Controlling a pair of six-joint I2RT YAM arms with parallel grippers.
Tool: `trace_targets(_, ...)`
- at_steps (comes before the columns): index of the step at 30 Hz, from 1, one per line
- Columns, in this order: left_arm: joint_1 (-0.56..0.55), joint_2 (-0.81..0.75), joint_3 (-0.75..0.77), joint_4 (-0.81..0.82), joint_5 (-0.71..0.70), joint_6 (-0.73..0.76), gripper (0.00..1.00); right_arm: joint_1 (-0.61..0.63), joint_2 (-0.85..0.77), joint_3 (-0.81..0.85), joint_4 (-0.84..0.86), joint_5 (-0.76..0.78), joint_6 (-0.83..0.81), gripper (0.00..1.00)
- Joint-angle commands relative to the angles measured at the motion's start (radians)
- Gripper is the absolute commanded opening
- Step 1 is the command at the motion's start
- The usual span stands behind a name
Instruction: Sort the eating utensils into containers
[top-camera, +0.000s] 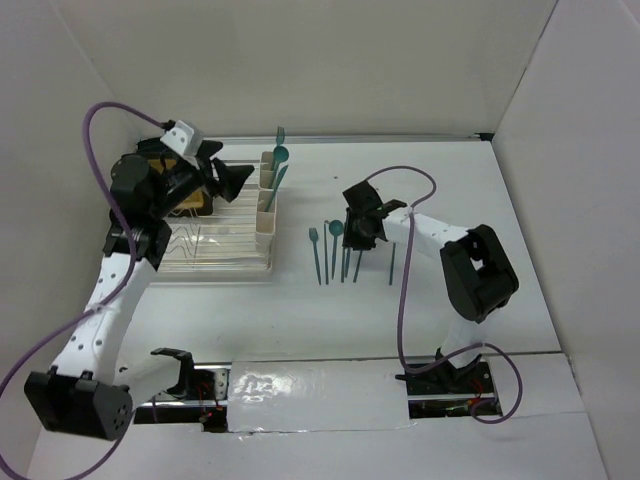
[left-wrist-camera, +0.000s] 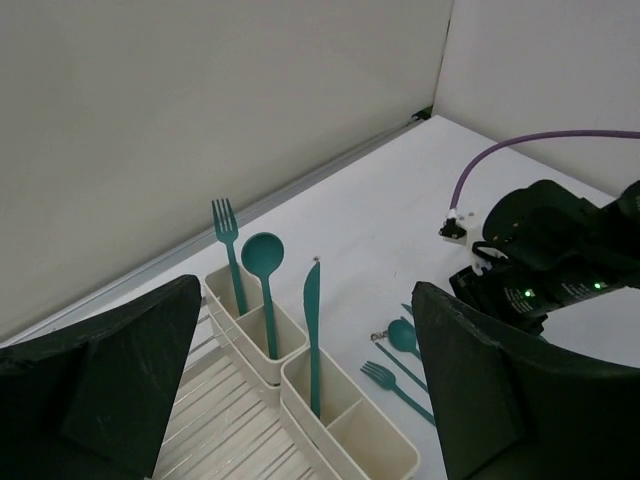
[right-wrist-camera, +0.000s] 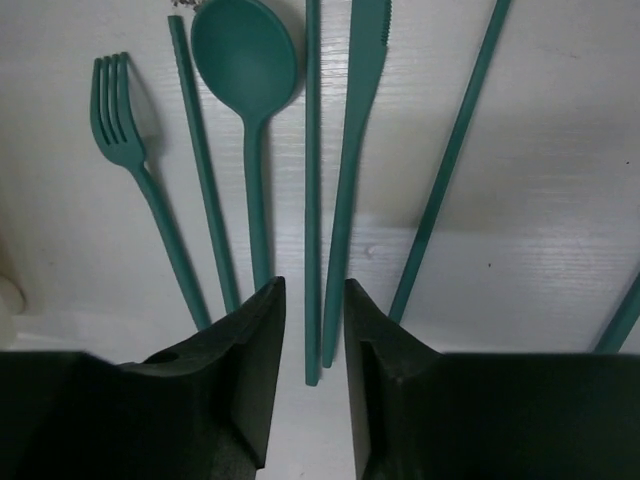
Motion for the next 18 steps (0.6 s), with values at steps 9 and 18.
trace_targets(9,0.026,-0.185,-0.113,-0.107,-0.067,0.054,1.0,0.06,0.109,0.084,-0.013,0.139,0.031,0.31)
trace_targets(18,0.039,-0.211,-0.128,-0.143,-0.092,0.077,1.0,0.073,0.123,0.043,-0.024,0.186,0.074,0.21)
